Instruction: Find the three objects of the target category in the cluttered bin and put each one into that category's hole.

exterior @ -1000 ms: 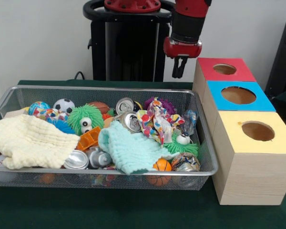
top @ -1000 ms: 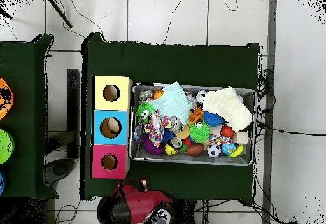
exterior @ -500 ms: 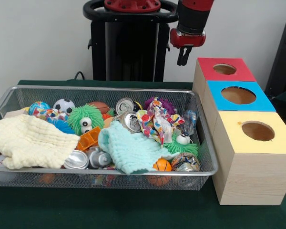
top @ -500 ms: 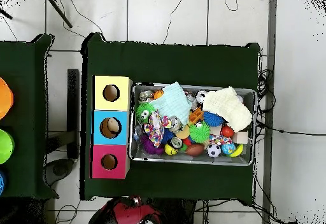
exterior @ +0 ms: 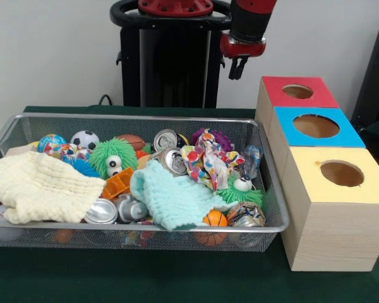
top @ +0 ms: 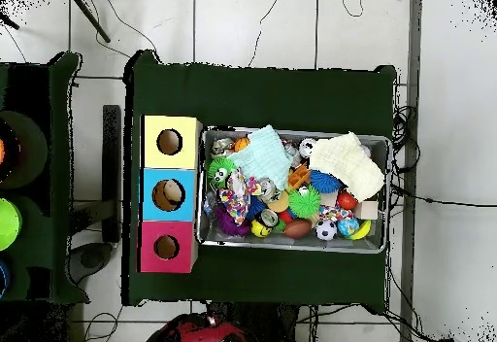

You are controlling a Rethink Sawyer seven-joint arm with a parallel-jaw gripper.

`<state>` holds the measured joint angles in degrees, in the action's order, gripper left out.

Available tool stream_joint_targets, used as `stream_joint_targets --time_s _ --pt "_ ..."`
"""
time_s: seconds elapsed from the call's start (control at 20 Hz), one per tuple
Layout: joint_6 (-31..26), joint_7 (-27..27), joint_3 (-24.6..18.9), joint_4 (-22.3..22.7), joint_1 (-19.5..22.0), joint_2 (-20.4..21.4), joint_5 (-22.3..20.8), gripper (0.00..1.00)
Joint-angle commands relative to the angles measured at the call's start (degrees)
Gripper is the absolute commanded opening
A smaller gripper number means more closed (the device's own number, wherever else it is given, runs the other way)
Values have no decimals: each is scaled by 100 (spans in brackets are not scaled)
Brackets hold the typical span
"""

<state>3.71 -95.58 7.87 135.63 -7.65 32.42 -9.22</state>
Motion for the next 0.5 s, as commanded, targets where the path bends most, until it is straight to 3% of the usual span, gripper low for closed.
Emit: stream_joint_targets --time_s 0.05,0.5 --pt "675 -1048 -178 -321 491 -133 -127 0" --pt "22 -963 -375 -455 440 322 131 0"
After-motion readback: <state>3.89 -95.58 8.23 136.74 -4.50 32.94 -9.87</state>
